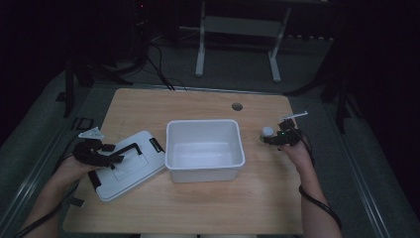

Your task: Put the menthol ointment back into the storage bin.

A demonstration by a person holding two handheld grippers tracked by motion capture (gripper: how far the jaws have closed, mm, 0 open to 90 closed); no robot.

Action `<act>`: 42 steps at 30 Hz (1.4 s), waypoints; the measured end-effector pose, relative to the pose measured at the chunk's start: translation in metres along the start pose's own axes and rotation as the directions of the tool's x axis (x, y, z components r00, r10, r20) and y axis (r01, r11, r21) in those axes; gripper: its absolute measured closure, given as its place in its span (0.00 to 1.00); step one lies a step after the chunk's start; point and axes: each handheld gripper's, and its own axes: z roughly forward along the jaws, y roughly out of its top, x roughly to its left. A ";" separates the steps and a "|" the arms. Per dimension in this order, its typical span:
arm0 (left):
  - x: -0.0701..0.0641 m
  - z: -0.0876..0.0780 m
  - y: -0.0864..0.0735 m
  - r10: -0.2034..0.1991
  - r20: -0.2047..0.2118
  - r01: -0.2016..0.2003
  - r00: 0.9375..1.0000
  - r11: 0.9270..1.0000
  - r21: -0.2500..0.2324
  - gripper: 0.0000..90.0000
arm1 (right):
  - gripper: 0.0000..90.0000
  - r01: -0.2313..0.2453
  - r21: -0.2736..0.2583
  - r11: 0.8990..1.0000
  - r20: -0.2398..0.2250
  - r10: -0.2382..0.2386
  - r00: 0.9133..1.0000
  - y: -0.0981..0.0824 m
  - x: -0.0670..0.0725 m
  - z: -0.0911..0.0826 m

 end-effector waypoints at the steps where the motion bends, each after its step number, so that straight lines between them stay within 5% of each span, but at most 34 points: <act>1: 0.000 0.000 0.000 0.000 0.000 0.000 1.000 1.000 0.001 0.36 | 0.31 0.000 0.005 1.000 0.008 0.000 1.000 0.003 0.000 0.001; 10: 0.001 0.000 -0.001 0.004 0.000 -0.004 1.000 1.000 0.014 0.36 | 0.34 -0.018 0.040 0.999 0.051 0.016 0.999 0.021 -0.002 0.018; 24: 0.002 0.002 -0.004 -0.007 0.000 0.007 1.000 1.000 0.014 0.36 | 0.56 -0.014 0.119 0.993 0.081 0.005 0.997 0.030 -0.002 0.034; 33: 0.000 0.001 -0.001 0.002 -0.005 -0.002 1.000 1.000 0.023 0.36 | 0.56 0.009 0.134 0.991 0.044 -0.015 0.999 0.036 0.006 0.016; 42: 0.000 0.002 0.001 -0.010 -0.002 0.010 1.000 1.000 0.015 0.36 | 0.56 0.111 0.148 0.983 -0.022 -0.109 0.994 0.046 0.027 -0.014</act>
